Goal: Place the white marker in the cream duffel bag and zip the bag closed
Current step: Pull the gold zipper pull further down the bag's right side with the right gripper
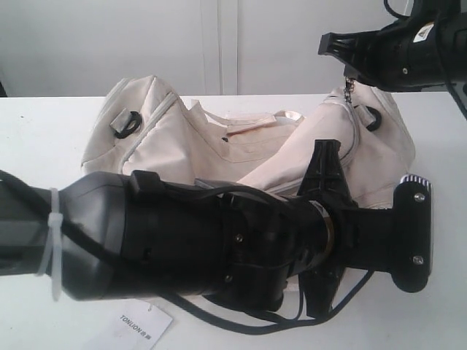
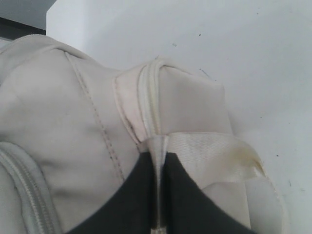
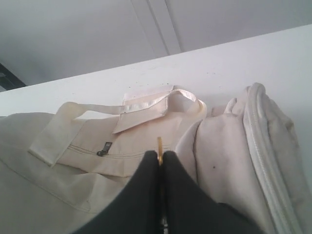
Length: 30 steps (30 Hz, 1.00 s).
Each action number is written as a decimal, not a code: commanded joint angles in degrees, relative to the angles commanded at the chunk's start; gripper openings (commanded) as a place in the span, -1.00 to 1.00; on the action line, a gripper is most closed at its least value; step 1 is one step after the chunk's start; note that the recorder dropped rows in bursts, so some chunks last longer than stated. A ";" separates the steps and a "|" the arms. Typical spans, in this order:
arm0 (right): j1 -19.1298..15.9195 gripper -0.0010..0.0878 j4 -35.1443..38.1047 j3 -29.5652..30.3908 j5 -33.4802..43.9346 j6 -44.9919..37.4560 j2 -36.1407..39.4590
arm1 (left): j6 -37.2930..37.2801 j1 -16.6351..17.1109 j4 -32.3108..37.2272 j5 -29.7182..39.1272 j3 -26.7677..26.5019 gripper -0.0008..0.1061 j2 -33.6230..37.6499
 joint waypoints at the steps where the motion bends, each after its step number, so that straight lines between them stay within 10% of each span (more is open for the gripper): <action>1: 0.00 -0.98 0.00 0.00 -0.30 0.00 0.29 | 0.00 0.00 0.00 0.00 0.00 -0.99 0.00; 30: 0.10 -0.98 1.32 0.00 5.34 0.00 1.63 | 0.00 0.00 0.00 -0.10 0.00 -0.99 0.00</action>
